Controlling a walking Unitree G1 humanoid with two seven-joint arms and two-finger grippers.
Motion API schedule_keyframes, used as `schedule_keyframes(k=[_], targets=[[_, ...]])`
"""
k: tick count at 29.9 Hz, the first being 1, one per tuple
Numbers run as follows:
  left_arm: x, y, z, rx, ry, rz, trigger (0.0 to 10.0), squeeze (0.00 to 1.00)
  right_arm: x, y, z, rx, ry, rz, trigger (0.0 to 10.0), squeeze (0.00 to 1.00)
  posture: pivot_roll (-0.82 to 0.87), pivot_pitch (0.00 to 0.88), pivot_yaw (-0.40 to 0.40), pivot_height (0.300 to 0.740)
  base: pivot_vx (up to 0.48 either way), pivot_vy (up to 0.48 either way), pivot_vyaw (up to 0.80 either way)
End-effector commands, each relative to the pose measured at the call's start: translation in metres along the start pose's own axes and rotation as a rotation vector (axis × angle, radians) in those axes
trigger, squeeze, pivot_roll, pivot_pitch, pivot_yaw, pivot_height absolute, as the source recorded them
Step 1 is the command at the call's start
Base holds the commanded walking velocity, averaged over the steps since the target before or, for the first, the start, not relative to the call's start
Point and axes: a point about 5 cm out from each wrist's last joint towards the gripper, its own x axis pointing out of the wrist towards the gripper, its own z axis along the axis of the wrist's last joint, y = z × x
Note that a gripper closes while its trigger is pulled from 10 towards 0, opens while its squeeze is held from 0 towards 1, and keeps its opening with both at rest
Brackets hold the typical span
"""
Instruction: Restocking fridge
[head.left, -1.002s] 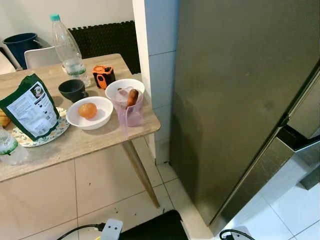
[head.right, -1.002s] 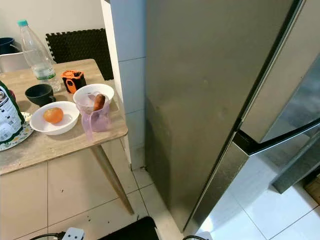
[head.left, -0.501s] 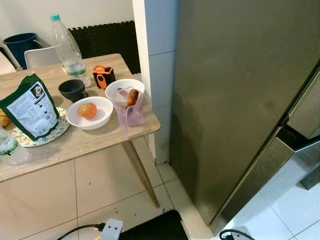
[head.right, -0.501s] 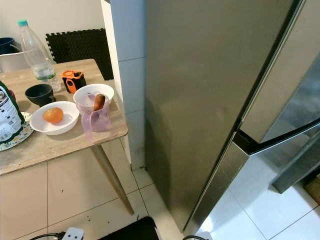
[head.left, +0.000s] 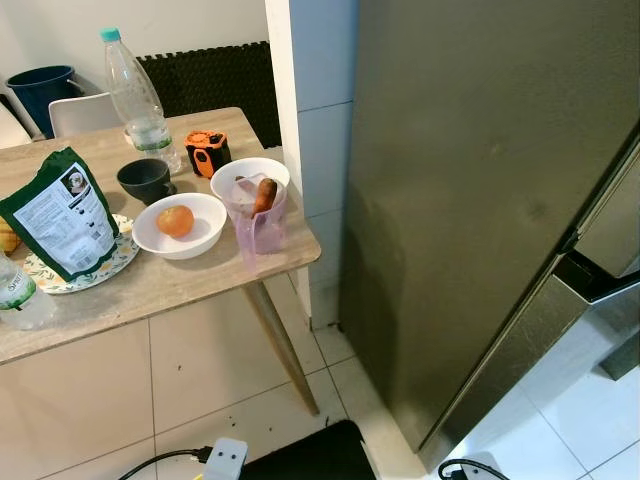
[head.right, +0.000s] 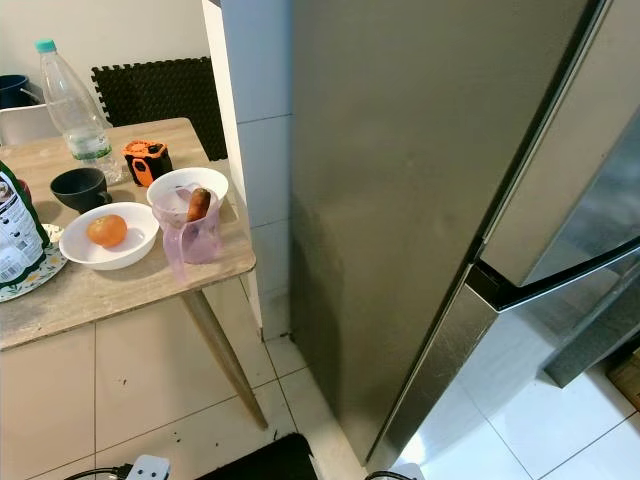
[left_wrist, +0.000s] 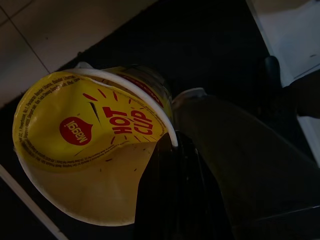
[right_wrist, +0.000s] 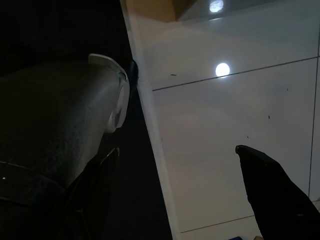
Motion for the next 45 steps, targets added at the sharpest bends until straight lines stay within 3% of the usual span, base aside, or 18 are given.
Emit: schedule_keyframes(k=[1, 19, 45], targets=[[0.0, -0.0073, -0.0137, -0.009, 0.047, -0.011, 10.0, 0.0, -0.0003, 0.0003, -0.0043, -0.003, 0.017, 0.008, 10.0, 0.0, -0.02, 0.073, -0.022, 0.74, 0.0, 0.0, 0.0], [-0.0004, -0.0038, -0.0134, 0.035, 0.059, 0.005, 10.0, 0.0, -0.0004, -0.0001, -0.0057, 0.023, 0.016, -0.002, 10.0, 0.0, -0.03, 0.079, -0.007, 0.74, 0.0, 0.0, 0.0], [-0.0005, -0.0046, -0.0153, 0.056, 0.066, 0.011, 10.0, 0.0, -0.0004, -0.0001, -0.0054, 0.017, 0.017, 0.0, 10.0, 0.0, -0.03, 0.078, -0.011, 0.74, -0.279, 0.0, 0.0]])
